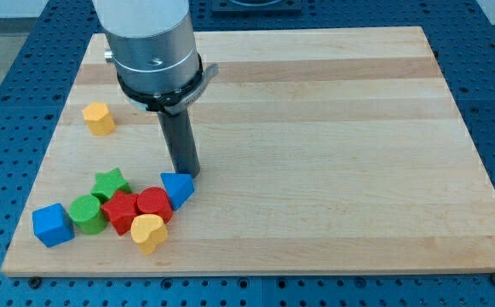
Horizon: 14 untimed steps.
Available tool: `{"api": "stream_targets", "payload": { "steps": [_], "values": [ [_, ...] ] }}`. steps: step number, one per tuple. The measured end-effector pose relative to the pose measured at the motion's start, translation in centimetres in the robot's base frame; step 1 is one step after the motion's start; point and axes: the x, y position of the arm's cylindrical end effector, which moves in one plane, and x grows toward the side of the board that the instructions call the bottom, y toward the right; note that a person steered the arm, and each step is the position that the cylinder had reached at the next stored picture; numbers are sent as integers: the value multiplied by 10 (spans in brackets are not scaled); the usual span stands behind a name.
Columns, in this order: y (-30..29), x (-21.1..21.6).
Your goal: Move the yellow hexagon to the center of the board
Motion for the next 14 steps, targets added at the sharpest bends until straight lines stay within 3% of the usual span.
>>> {"api": "stream_targets", "payload": {
  "steps": [5, 10, 14],
  "values": [
    [-14, -22],
    [-141, -33],
    [-205, -90]
  ]
}}
